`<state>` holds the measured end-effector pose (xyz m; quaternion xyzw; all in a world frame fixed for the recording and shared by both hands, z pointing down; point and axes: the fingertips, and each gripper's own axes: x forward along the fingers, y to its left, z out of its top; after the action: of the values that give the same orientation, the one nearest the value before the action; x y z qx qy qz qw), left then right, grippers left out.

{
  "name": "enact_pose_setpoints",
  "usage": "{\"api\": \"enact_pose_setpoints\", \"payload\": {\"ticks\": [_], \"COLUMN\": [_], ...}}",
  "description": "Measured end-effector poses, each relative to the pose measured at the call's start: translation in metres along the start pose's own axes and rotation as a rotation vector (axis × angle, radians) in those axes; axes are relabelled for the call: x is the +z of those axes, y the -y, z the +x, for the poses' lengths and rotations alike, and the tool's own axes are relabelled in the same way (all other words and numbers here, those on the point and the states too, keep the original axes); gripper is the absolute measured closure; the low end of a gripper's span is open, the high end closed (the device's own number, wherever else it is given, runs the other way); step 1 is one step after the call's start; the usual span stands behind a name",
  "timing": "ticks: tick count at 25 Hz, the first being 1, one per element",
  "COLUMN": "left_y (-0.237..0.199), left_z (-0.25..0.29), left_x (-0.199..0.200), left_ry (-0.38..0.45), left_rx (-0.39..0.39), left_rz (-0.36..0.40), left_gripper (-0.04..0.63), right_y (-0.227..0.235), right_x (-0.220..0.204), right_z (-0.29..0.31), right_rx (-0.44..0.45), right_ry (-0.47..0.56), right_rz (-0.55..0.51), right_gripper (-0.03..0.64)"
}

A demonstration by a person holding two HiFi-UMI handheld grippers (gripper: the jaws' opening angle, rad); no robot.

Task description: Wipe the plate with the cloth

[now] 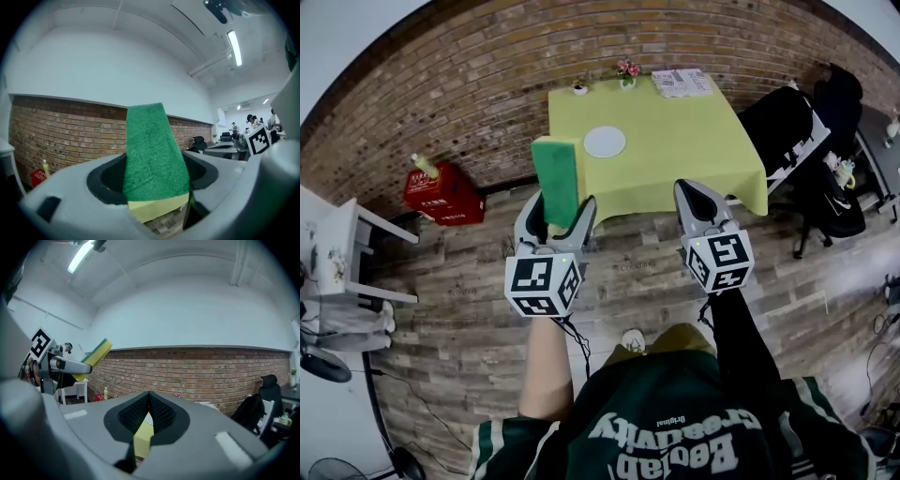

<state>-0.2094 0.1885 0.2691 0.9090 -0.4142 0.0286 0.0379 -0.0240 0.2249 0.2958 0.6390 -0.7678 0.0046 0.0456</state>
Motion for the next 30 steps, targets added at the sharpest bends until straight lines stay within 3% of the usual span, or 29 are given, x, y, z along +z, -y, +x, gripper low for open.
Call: {"api": "enact_pose_setpoints", "payload": {"ticks": [14, 30], "left_y": [-0.019, -0.068], "left_z": [0.063, 0.201], "left_x": [-0.014, -0.021], "left_ry": [-0.018, -0.072], "left_rx": [0.004, 0.054], "left_rz": [-0.022, -0.020], "left_gripper": [0.249, 0.247], "right_y": [0.039, 0.109], "right_x": [-0.014, -0.010], "right_z": [0.057, 0.200], "right_rx": [0.015, 0.139], "right_ry": [0.007, 0.065], "right_rz": [0.033, 0.090], "right_gripper": [0.603, 0.603]}}
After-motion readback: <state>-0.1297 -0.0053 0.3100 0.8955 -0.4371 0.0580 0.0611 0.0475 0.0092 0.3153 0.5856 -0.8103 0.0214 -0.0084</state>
